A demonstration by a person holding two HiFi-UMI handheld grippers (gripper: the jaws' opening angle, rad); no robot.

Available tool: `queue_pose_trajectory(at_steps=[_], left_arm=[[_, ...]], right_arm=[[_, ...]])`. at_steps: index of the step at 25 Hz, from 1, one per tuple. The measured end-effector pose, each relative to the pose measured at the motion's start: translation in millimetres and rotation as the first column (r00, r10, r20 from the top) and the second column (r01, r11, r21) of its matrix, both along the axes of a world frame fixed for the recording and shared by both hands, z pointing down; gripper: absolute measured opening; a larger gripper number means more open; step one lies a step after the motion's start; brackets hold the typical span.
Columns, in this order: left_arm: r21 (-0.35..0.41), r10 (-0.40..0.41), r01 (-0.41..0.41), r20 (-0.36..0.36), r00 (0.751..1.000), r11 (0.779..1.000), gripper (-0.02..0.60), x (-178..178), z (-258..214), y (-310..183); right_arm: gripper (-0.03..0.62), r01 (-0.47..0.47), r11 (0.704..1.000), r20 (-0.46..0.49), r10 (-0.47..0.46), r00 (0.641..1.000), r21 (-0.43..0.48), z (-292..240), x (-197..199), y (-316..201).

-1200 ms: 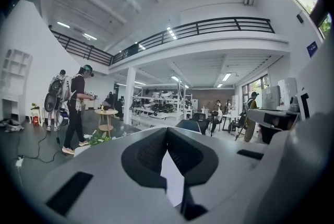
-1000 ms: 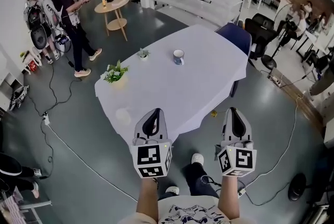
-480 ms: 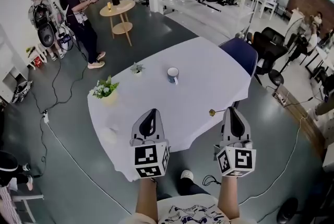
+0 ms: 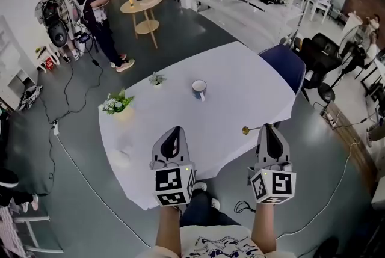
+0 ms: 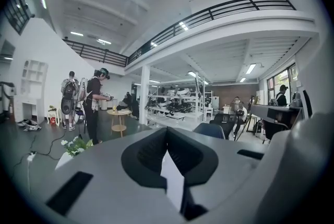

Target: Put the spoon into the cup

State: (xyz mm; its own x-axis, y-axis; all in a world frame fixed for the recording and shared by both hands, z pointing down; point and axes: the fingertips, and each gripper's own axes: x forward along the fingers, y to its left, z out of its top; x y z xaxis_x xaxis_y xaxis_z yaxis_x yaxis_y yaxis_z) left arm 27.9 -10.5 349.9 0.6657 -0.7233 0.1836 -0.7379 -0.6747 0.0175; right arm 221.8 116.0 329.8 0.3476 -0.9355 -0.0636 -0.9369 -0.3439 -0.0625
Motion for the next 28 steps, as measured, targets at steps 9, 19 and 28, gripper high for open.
queue_pose_trajectory(at_steps=[9, 19, 28], left_arm=[[-0.028, -0.013, 0.013, 0.001, 1.0, 1.0, 0.014, 38, 13, -46], [-0.059, -0.067, 0.067, -0.009, 0.998, 0.996, 0.014, 82, 24, -132], [-0.087, -0.138, 0.137, -0.007, 0.99, 0.987, 0.014, 105, 32, -216]], right_arm=[[0.02, 0.006, 1.0, 0.013, -0.006, 1.0, -0.024, 13, 38, -46], [0.02, 0.083, 0.995, 0.004, -0.083, 0.997, -0.046, 20, 83, -147], [0.02, 0.186, 0.98, -0.005, -0.187, 0.982, -0.066, 20, 103, -253]])
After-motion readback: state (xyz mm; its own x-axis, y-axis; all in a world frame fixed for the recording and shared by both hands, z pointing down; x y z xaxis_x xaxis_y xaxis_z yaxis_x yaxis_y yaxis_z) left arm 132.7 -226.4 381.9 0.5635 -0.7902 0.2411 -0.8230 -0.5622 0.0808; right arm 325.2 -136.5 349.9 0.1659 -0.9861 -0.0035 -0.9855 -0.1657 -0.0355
